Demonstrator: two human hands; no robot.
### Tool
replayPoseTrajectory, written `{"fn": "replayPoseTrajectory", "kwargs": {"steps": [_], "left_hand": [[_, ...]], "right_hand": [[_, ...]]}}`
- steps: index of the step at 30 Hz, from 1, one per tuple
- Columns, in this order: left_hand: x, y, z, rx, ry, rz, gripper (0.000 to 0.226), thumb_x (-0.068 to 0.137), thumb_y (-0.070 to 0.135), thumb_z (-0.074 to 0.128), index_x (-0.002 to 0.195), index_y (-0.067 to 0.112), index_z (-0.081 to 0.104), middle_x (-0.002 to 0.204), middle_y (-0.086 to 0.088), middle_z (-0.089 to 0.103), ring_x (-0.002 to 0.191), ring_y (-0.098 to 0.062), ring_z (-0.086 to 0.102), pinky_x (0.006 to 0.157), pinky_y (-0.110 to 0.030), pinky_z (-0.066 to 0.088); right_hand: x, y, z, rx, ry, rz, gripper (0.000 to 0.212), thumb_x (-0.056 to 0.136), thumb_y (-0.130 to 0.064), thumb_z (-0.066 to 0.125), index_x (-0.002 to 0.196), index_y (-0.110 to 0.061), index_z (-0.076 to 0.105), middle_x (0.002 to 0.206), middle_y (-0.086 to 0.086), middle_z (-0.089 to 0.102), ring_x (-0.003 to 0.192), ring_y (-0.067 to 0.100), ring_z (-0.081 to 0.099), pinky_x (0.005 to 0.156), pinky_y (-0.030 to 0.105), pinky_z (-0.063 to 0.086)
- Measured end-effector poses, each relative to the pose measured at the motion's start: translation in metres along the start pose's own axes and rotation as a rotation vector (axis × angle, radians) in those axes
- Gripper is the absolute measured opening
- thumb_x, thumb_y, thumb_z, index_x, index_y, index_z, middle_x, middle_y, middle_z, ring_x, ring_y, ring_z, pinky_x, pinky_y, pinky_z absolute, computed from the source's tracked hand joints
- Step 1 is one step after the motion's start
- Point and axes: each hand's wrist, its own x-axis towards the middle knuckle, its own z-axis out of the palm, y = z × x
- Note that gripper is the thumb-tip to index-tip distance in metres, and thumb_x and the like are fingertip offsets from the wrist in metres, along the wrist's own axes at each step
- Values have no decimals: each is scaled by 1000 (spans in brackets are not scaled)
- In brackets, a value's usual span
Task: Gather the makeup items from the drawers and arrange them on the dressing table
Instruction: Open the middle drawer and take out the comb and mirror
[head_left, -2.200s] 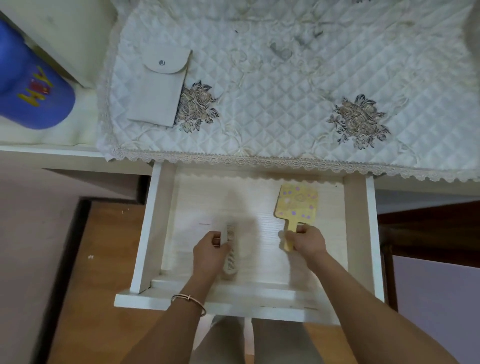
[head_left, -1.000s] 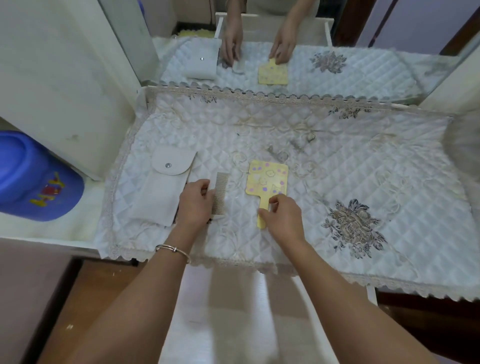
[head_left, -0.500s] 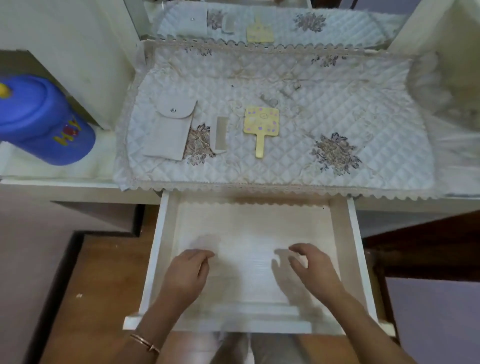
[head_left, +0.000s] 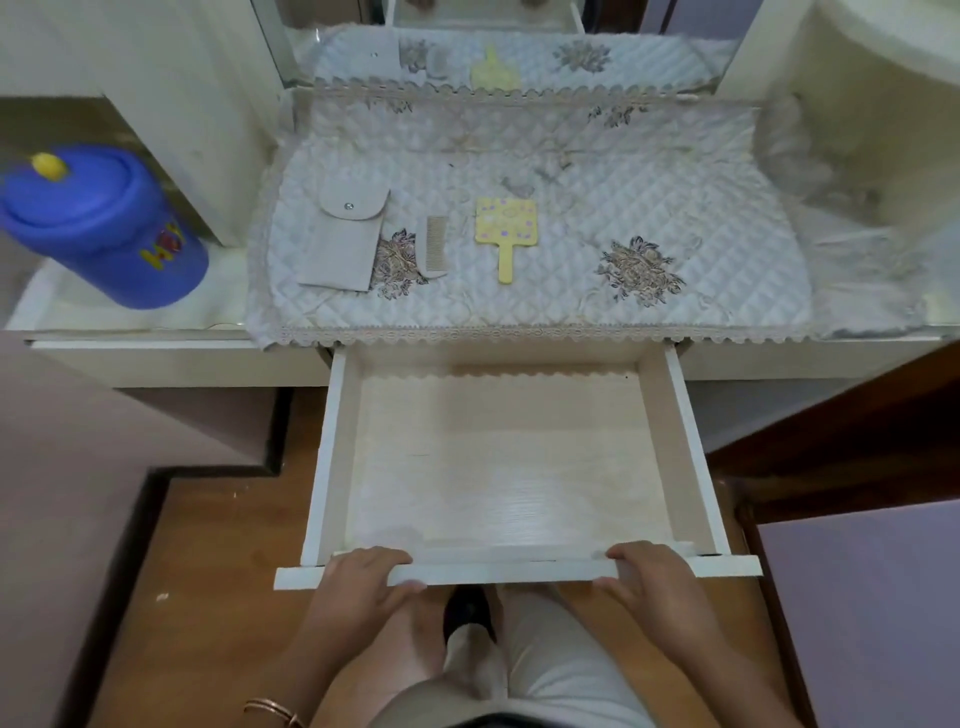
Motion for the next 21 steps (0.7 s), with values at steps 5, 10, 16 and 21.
{"fn": "replayPoseTrajectory", "kwargs": {"steps": [5, 10, 16, 21], "left_hand": [[13, 4, -10, 12, 14, -11, 124, 35, 95, -14, 116, 34, 56, 121, 20, 59, 110, -3, 51, 96, -22, 31], [61, 11, -31, 64, 108, -8, 108, 49, 93, 4, 113, 27, 62, 116, 10, 66, 110, -11, 56, 99, -30, 37], [129, 37, -61, 174, 449, 2, 52, 76, 48, 55, 116, 15, 57, 122, -10, 61, 116, -32, 51, 93, -46, 46], [175, 57, -88, 203, 549, -14, 88, 64, 29, 81, 136, 24, 31, 143, -17, 40, 134, -33, 23, 110, -45, 23]], "right_hand": [[15, 2, -3, 8, 35, -15, 37, 78, -47, 64, 108, -24, 63, 107, -9, 66, 100, 10, 56, 85, 19, 37], [71, 1, -16, -27, 109, -57, 37, 72, -41, 73, 101, -19, 67, 97, -2, 71, 91, 19, 64, 83, 30, 48], [150, -23, -48, -179, 389, -148, 75, 51, -36, 86, 115, -17, 53, 114, 10, 64, 111, 28, 49, 86, 45, 51], [203, -29, -70, -319, 472, -244, 94, 47, -37, 88, 127, -21, 42, 130, 10, 48, 120, 29, 35, 99, 46, 22]]}}
